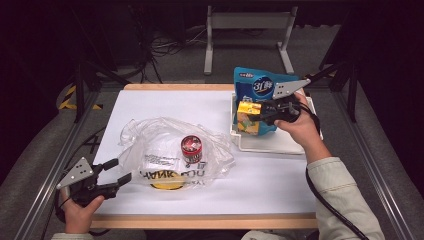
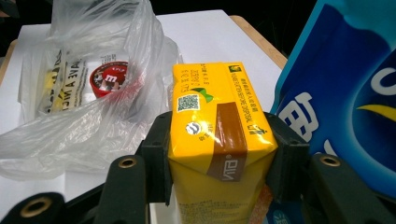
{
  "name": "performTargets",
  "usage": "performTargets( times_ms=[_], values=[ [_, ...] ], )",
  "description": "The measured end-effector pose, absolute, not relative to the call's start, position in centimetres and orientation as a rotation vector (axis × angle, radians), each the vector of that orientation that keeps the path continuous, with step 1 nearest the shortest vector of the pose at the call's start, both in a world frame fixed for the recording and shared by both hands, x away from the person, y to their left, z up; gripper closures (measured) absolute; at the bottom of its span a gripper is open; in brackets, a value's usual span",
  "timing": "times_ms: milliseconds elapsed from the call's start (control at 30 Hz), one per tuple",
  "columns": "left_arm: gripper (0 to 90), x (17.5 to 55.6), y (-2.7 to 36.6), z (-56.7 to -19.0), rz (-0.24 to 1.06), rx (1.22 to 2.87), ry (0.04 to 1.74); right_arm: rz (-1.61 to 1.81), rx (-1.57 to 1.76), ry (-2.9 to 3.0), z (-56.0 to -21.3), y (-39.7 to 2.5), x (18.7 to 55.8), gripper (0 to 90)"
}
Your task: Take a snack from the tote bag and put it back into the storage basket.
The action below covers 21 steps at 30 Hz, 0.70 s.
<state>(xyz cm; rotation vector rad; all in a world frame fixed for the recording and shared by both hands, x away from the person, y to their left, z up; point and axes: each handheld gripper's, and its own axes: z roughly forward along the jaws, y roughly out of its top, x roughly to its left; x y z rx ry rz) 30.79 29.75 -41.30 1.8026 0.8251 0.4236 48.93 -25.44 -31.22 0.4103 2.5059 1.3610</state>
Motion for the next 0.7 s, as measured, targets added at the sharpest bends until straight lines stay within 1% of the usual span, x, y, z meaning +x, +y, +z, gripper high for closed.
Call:
performTargets(
  times_ms=[700],
  values=[
    [27.5,30.8,29.8,-41.3,0.425,1.803,0.821,1.299,0.473,2.537,-34.7,-25.0,50.2,51.3]
  ],
)
